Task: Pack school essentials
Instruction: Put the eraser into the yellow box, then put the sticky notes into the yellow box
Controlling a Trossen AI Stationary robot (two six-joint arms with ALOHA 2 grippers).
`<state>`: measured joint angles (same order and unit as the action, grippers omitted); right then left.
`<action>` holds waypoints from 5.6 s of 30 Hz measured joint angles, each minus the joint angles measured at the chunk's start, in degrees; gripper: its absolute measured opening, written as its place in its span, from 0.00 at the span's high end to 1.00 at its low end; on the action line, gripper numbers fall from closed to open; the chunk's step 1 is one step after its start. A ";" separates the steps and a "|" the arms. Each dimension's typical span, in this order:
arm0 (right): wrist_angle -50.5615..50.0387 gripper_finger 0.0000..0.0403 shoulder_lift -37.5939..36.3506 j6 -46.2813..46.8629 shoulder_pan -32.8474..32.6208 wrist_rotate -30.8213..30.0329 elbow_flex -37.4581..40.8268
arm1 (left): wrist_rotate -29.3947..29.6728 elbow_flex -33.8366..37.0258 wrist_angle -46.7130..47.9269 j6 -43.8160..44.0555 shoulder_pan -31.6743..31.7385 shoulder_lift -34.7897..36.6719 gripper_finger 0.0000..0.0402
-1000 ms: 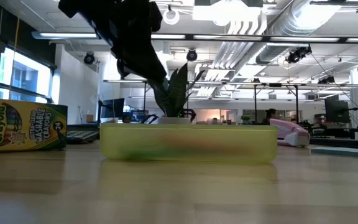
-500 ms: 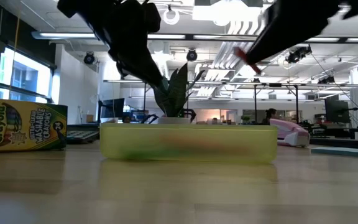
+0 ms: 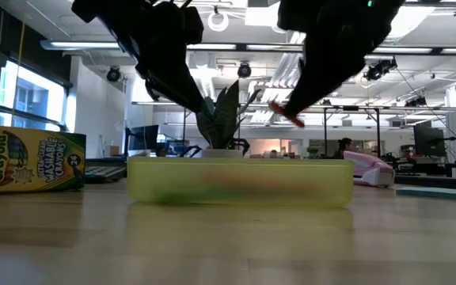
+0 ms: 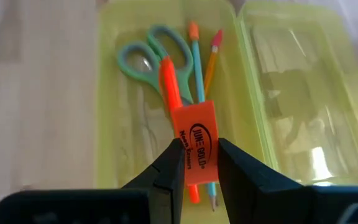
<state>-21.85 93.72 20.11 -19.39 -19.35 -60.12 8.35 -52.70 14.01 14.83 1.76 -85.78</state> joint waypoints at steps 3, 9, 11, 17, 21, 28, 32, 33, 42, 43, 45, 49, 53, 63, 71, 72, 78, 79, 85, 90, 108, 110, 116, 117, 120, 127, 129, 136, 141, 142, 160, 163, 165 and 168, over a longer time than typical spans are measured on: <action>-0.05 0.82 2.79 -0.28 0.34 0.63 0.00 | -0.03 -0.01 -0.60 0.04 0.00 0.00 0.69; -0.01 0.82 6.46 -1.28 0.63 5.09 0.00 | -0.03 -0.01 -0.58 0.03 0.00 0.00 0.69; 0.23 0.82 6.98 -1.33 0.87 6.15 0.00 | -0.03 0.00 -0.60 0.04 0.00 0.00 0.69; 0.40 0.82 7.16 -2.22 1.02 5.19 0.00 | -0.03 -0.01 -1.64 0.11 0.00 0.00 0.69; 0.70 0.82 7.16 -2.87 0.59 4.31 0.00 | -0.03 -0.01 -1.96 0.01 0.00 0.00 0.69; 0.90 0.82 7.16 -3.27 -0.18 4.13 0.00 | -0.03 0.01 -1.96 0.00 0.00 0.00 0.69; 1.55 0.82 7.16 -2.55 -0.16 4.20 0.00 | -0.03 -0.01 -1.95 0.04 0.00 0.00 0.69; 1.69 0.82 7.16 -2.56 -0.16 4.24 0.00 | -0.03 -0.01 -1.95 0.11 0.00 0.00 0.69; 1.67 0.75 7.16 -2.10 -0.11 5.98 0.00 | -0.03 -0.01 -1.94 0.13 0.00 0.00 0.69; 1.66 0.72 7.16 -2.11 -0.11 5.88 0.00 | -0.03 -0.01 -1.94 0.13 0.00 0.00 0.69; 1.81 0.66 7.16 -2.17 -0.11 5.25 0.00 | -0.03 -0.01 -1.94 0.13 0.00 0.00 0.69; 1.81 0.55 7.12 -2.16 -0.09 2.84 0.00 | -0.03 0.00 -1.94 0.02 -0.01 0.00 0.69; 1.84 0.50 5.80 -1.90 -0.09 2.84 0.02 | -0.03 -0.01 -1.94 0.09 0.00 0.00 0.69; -5.82 0.50 -1.86 -0.50 -0.25 -1.94 0.02 | -0.10 -0.01 -2.04 0.00 -0.02 0.00 0.69; -16.12 0.50 -9.10 4.26 -0.27 -7.01 0.02 | -0.10 -0.01 -2.31 0.00 0.00 0.00 0.69; -17.54 0.50 -9.92 5.17 -0.27 -7.64 0.02 | -0.10 0.00 -2.31 0.00 0.00 0.00 0.69; -26.67 0.50 -13.42 12.69 -0.27 -12.27 0.02 | -0.10 -0.01 -2.33 0.00 -0.01 0.00 0.69; -28.39 0.50 -13.60 13.98 -0.27 -13.07 0.02 | -0.10 -0.01 -2.33 0.00 0.00 -0.01 0.69; -35.36 0.50 -13.83 21.42 -0.27 -14.94 1.58 | -0.10 -0.01 -2.44 0.00 -0.02 0.00 0.69; -35.20 0.49 -16.38 26.69 0.37 -11.94 8.02 | -0.10 -0.01 -2.92 0.00 -0.02 -0.02 0.69; -33.03 0.02 -24.21 33.91 6.42 2.68 19.47 | -0.10 -0.01 -5.28 0.00 -0.01 -0.02 0.69; -32.56 0.03 -24.19 33.96 6.40 3.53 20.21 | -0.10 -0.01 -5.30 0.00 -0.01 -0.02 0.69; -30.59 0.01 -24.19 37.95 6.40 6.09 23.56 | -0.10 0.00 -5.33 0.00 -0.02 -0.02 0.69; -29.92 0.01 -24.19 37.97 6.40 6.08 24.09 | -0.10 -0.01 -5.33 0.00 -0.02 -0.02 0.69; -28.06 0.01 -24.19 39.18 6.40 6.12 25.99 | -0.10 -0.01 -5.33 0.00 0.00 -0.02 0.69; -23.84 0.01 -24.19 40.89 6.40 6.40 29.82 | -0.10 -0.01 -5.33 0.00 0.00 -0.02 0.69; -22.98 0.01 -24.16 41.56 6.40 6.40 30.78 | -0.10 -0.01 -5.33 0.00 -0.02 -0.02 0.69; -20.23 0.01 -24.16 41.53 6.40 6.28 32.98 | -0.10 -0.01 -5.33 0.00 -0.01 -0.02 0.69; -17.22 0.01 -24.37 41.95 6.38 6.14 34.91 | -0.10 -0.01 -5.33 0.00 0.00 -0.02 0.69; -17.20 0.01 -24.36 42.36 6.38 6.15 34.95 | -0.10 -0.01 -5.33 0.00 -0.02 -0.02 0.69; -14.77 0.17 -24.13 43.06 5.06 5.72 35.18 | -0.10 -0.01 -5.33 0.00 -0.01 -0.02 0.69; -13.86 0.17 -24.09 44.83 3.47 4.41 35.14 | -0.10 -0.01 -5.33 0.00 -0.02 -0.02 0.69; -13.10 0.17 -23.91 46.13 1.93 3.24 34.47 | -0.10 -0.01 -5.33 0.00 0.00 -0.02 0.69; -11.11 0.17 -24.08 46.28 -0.58 1.60 32.06 | -0.10 -0.01 -5.33 0.00 -0.01 -0.02 0.69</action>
<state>-32.95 69.65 66.39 -19.98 -17.76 -28.06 8.25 -52.71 8.69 14.83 1.75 -85.80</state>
